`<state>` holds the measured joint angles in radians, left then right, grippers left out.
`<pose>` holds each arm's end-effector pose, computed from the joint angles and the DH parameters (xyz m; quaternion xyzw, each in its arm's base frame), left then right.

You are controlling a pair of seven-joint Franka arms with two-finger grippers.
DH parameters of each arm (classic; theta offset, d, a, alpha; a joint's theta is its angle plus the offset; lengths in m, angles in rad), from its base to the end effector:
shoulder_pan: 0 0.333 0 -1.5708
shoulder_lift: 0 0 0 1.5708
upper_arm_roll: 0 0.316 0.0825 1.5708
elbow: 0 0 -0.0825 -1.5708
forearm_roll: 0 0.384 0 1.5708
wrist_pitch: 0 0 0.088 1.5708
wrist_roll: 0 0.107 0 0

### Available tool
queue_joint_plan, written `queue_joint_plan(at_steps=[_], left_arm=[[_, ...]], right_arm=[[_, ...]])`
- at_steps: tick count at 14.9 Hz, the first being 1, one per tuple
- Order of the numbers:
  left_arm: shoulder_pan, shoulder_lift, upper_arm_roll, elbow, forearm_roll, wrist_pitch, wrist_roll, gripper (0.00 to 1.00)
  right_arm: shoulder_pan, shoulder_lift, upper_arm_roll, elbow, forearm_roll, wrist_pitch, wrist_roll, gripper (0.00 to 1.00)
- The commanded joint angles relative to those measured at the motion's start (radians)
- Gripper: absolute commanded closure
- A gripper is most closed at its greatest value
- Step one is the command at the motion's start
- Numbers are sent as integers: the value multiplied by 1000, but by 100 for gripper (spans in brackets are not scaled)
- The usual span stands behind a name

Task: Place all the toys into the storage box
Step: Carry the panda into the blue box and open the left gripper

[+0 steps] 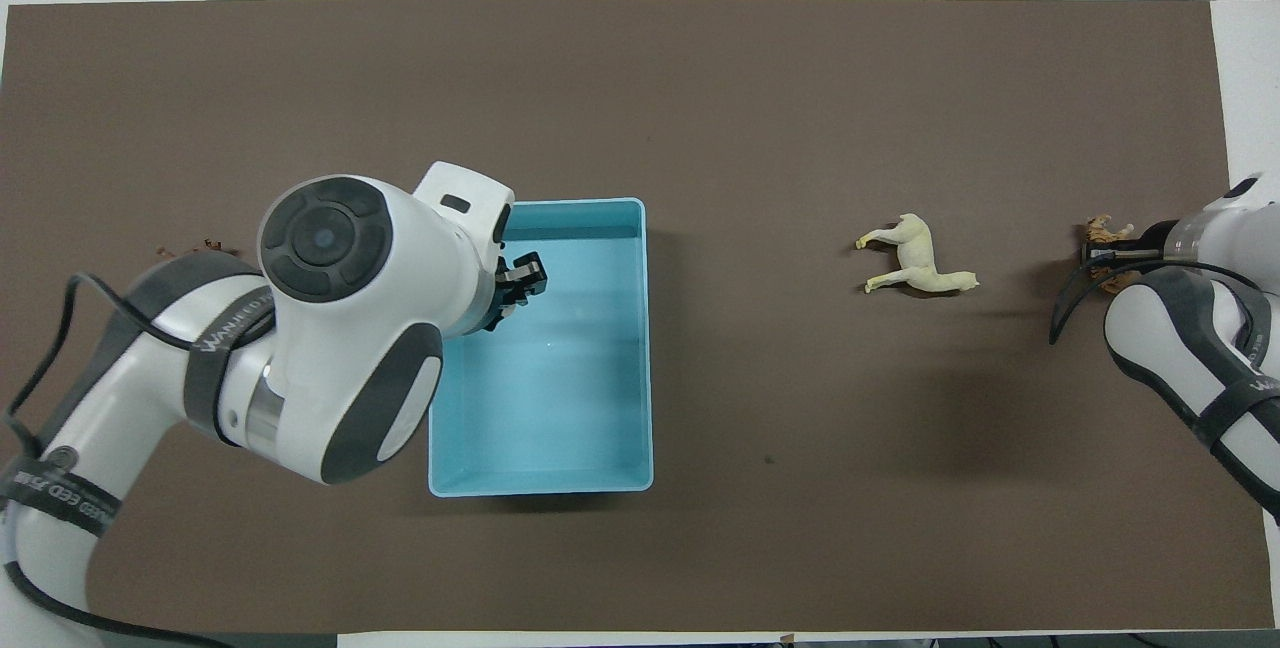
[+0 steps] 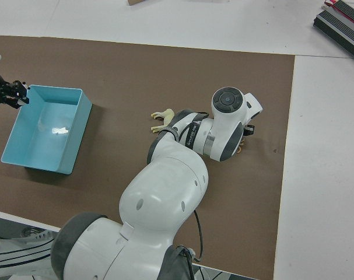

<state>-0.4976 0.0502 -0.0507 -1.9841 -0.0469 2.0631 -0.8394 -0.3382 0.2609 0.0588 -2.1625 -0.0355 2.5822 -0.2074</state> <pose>0.4851 -0.2988 0.4422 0.9875 0.1557 -0.0030 0.0262 0.5574 -0.1598 0.2907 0.9965 -0.0232 0.0765 0.0222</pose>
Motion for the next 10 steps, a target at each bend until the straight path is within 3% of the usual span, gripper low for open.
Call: queue_joint_plan(at_steps=[1, 6, 8, 10], left_arm=[[-21, -29, 20, -47, -14, 19, -32, 0], [52, -88, 35, -22, 16, -127, 70, 0], [185, -95, 35, -24, 30, -167, 336, 0], [327, -95, 34, -34, 30, -147, 532, 0]], right_arm=[[37, -12, 7, 84, -4, -116, 17, 100], [143, -52, 12, 387, -4, -538, 84, 100], [281, -46, 10, 542, -20, -730, 260, 100], [449, -14, 10, 662, -20, -844, 494, 100]])
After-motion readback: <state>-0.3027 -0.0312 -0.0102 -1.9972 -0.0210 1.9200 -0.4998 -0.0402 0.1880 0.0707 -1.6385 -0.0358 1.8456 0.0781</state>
